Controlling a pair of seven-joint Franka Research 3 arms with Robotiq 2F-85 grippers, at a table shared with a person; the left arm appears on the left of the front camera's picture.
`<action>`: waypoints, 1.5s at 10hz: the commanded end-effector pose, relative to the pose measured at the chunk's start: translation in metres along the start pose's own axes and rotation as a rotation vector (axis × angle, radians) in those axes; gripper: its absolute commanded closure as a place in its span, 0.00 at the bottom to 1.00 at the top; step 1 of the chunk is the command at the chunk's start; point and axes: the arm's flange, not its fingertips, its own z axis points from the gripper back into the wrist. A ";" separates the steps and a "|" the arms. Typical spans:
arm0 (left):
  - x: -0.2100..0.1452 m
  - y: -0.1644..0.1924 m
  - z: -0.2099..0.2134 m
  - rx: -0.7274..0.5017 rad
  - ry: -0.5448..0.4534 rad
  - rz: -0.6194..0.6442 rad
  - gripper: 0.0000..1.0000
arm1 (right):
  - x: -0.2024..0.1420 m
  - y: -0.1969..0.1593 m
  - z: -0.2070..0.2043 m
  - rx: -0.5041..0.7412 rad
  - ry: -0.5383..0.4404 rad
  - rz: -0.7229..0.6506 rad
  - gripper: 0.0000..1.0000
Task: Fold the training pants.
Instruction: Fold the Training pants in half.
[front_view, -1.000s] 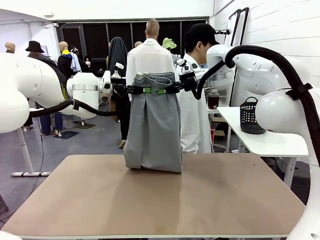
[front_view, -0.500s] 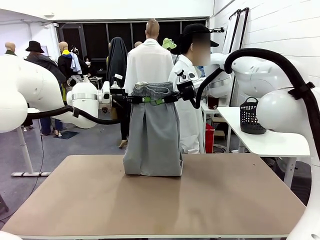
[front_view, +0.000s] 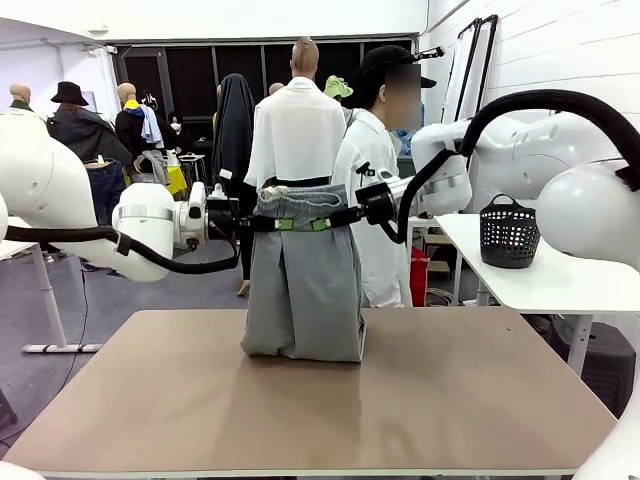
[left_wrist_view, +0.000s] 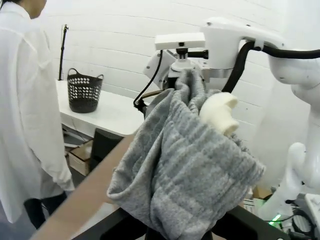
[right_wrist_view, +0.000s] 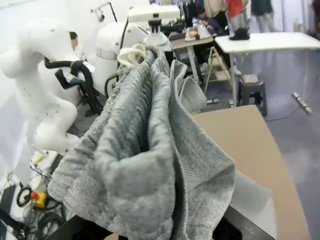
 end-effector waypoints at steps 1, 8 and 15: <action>-0.018 -0.013 0.020 -0.004 -0.049 0.073 1.00 | -0.037 0.023 0.012 -0.007 -0.058 -0.066 1.00; -0.046 -0.017 0.000 -0.036 -0.021 0.106 1.00 | -0.050 0.016 -0.010 0.013 -0.052 -0.113 1.00; -0.091 -0.051 0.033 -0.123 0.065 0.295 1.00 | -0.107 0.052 0.001 0.021 -0.152 -0.226 1.00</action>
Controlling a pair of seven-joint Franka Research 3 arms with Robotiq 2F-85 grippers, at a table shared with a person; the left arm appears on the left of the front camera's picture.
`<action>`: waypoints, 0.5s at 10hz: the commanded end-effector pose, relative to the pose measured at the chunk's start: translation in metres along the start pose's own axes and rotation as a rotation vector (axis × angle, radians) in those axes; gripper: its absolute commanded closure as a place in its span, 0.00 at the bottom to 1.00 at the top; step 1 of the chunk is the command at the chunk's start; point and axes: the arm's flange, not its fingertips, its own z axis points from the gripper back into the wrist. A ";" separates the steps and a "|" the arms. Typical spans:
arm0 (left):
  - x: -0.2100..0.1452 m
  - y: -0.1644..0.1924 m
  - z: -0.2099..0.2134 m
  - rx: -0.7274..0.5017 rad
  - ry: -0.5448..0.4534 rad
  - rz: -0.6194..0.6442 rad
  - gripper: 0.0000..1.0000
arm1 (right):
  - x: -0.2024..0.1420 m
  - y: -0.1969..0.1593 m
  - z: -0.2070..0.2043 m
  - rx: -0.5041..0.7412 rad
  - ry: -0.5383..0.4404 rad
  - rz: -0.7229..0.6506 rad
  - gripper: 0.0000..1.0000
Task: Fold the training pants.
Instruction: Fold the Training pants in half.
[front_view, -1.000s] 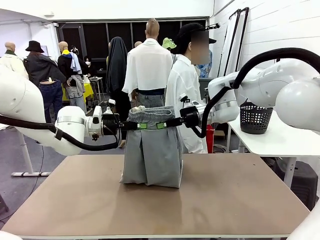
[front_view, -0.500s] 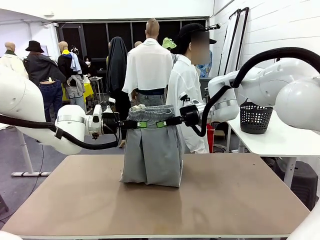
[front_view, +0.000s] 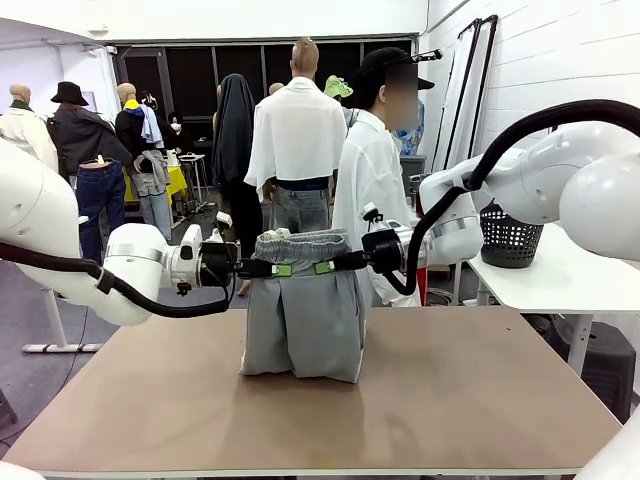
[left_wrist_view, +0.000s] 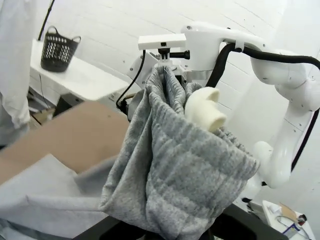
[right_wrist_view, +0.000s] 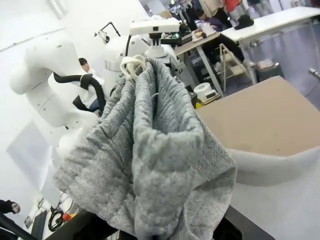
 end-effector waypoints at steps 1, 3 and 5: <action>-0.017 -0.003 0.036 -0.004 0.007 0.082 1.00 | -0.018 0.009 0.027 -0.017 -0.088 -0.029 1.00; -0.042 0.003 0.038 -0.002 -0.031 0.147 1.00 | -0.043 0.007 0.026 0.002 -0.123 -0.087 1.00; -0.067 0.015 0.034 -0.004 -0.043 0.213 1.00 | -0.067 -0.009 0.023 -0.005 -0.154 -0.152 1.00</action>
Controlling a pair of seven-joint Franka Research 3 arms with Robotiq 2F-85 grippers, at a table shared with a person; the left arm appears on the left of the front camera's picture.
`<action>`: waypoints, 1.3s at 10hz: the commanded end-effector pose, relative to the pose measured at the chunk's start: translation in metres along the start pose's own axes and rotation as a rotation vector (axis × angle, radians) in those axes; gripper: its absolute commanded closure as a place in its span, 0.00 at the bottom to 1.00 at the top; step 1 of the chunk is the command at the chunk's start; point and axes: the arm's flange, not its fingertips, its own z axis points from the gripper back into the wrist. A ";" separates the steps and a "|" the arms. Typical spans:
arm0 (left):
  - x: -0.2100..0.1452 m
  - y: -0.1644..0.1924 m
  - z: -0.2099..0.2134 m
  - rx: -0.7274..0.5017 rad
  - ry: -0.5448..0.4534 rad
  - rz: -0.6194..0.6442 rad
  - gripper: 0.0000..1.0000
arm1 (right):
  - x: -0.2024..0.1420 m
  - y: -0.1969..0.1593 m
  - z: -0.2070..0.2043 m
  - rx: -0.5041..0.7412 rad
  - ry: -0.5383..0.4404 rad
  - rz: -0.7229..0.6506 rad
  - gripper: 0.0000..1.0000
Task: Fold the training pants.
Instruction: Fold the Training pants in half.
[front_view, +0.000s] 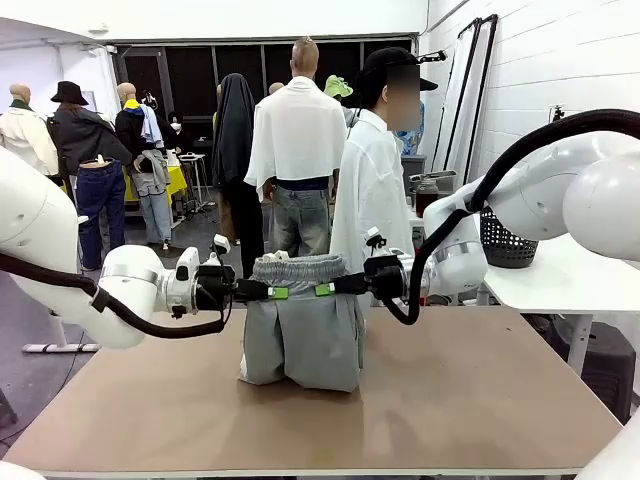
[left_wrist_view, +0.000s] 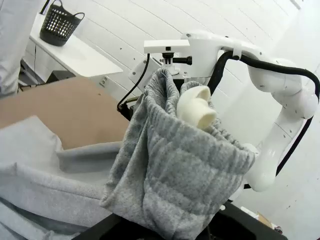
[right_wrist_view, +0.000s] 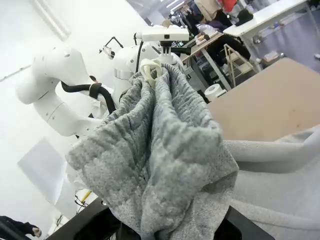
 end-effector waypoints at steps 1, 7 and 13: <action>-0.016 0.015 0.028 0.026 -0.024 0.069 1.00 | -0.009 -0.011 0.037 -0.035 -0.095 -0.042 1.00; 0.016 0.072 0.018 0.112 0.073 0.125 1.00 | -0.009 -0.063 0.042 -0.132 -0.117 -0.116 1.00; 0.016 0.076 -0.012 0.077 0.059 0.134 1.00 | -0.012 -0.065 0.017 -0.097 -0.065 -0.116 1.00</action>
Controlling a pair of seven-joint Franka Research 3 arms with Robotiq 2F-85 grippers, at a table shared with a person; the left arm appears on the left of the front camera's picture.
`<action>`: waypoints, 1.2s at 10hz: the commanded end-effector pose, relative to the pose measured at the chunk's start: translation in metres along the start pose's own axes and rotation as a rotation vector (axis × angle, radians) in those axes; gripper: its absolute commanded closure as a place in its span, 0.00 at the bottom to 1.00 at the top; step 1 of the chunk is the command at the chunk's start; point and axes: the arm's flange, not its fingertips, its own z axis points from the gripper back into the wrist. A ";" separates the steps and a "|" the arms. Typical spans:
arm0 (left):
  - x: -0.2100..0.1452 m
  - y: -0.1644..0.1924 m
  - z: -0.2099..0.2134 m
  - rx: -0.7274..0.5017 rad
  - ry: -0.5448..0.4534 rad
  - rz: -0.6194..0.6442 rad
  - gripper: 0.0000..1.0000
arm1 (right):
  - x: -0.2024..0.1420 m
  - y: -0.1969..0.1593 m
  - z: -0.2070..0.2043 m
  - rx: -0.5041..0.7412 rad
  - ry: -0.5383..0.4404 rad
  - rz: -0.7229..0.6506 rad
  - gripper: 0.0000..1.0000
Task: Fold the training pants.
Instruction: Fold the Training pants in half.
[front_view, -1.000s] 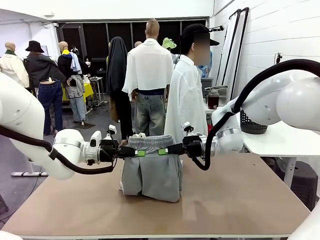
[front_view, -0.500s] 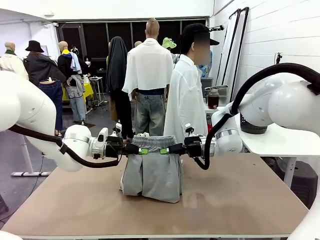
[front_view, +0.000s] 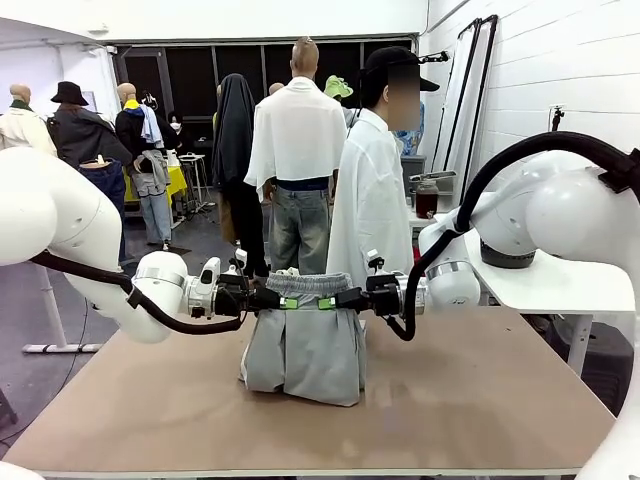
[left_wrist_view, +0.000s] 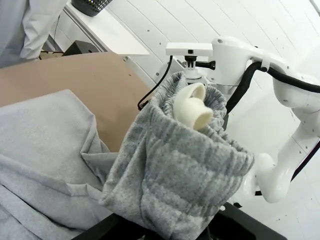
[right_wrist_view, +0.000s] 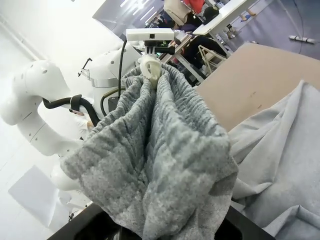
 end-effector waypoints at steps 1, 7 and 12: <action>-0.001 -0.005 0.004 0.004 -0.002 -0.020 1.00 | 0.000 0.005 0.005 -0.002 0.000 0.015 1.00; 0.029 0.043 0.000 0.093 0.035 0.088 1.00 | 0.004 -0.043 -0.012 -0.036 -0.045 -0.105 1.00; 0.027 0.084 -0.005 0.063 0.045 0.171 1.00 | 0.007 -0.077 -0.007 -0.130 -0.100 -0.184 1.00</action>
